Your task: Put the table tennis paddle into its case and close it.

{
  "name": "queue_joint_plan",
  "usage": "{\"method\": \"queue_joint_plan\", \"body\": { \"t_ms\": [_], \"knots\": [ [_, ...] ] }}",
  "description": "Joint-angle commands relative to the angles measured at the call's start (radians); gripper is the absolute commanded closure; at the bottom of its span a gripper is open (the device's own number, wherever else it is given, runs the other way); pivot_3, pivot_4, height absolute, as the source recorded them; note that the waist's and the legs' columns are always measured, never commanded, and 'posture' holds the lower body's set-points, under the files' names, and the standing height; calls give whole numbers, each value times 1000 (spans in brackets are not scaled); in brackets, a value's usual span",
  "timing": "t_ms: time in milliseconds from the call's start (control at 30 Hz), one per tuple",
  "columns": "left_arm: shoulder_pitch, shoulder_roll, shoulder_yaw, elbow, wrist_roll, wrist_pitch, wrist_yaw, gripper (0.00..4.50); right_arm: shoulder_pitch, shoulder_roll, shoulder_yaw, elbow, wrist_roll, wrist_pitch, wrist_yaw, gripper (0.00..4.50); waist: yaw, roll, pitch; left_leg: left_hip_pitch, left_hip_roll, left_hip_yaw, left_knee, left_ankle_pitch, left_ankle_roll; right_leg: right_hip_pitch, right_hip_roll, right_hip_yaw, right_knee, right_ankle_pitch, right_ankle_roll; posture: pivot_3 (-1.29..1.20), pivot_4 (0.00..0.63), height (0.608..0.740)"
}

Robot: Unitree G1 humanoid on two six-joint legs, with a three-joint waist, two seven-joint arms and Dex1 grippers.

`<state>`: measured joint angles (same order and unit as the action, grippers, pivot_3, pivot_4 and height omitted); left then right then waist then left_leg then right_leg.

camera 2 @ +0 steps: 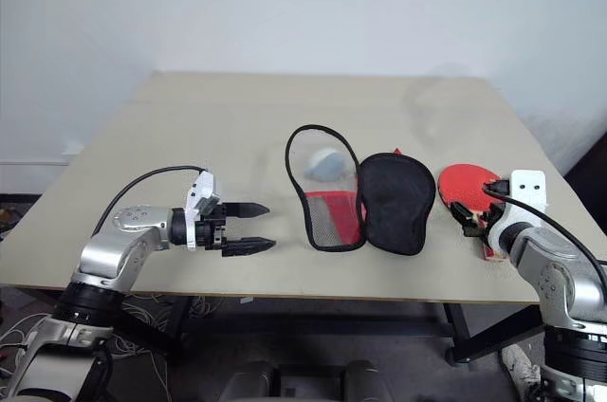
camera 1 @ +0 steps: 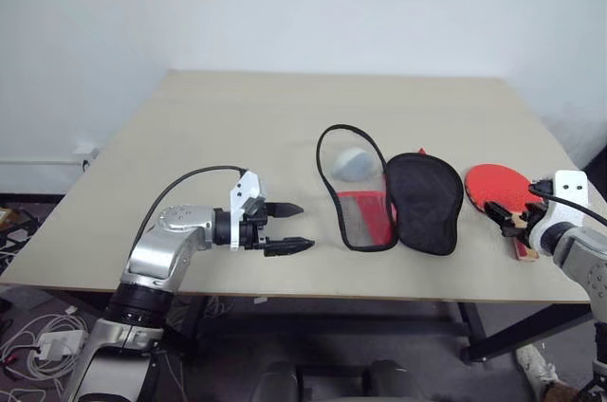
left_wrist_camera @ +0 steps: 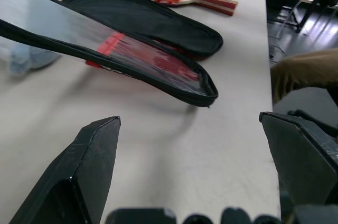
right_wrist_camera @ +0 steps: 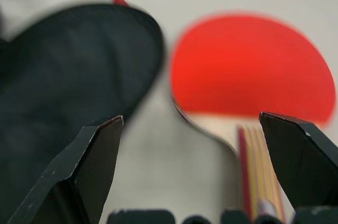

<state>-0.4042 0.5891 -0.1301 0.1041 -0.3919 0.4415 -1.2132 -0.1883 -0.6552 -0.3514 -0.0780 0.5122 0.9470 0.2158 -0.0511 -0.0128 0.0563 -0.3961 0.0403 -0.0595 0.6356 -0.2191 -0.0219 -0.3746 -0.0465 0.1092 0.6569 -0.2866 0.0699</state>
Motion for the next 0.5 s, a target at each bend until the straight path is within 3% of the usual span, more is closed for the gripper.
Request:
{"method": "queue_joint_plan", "body": {
  "t_ms": [33,500],
  "knots": [
    [-14,1,-1,-5,4,-29,-19,0,-30,-32,-15,36,-40,-6,4,13,0,0,0,0,0,0,0,0,0,0,0,0,0,0,0,0,0,740],
    [17,6,10,3,19,-67,-22,0,-177,-27,56,348,-166,-50,50,13,-1,0,0,0,0,0,1,0,0,1,0,0,0,0,1,0,0,740]
  ]
}}
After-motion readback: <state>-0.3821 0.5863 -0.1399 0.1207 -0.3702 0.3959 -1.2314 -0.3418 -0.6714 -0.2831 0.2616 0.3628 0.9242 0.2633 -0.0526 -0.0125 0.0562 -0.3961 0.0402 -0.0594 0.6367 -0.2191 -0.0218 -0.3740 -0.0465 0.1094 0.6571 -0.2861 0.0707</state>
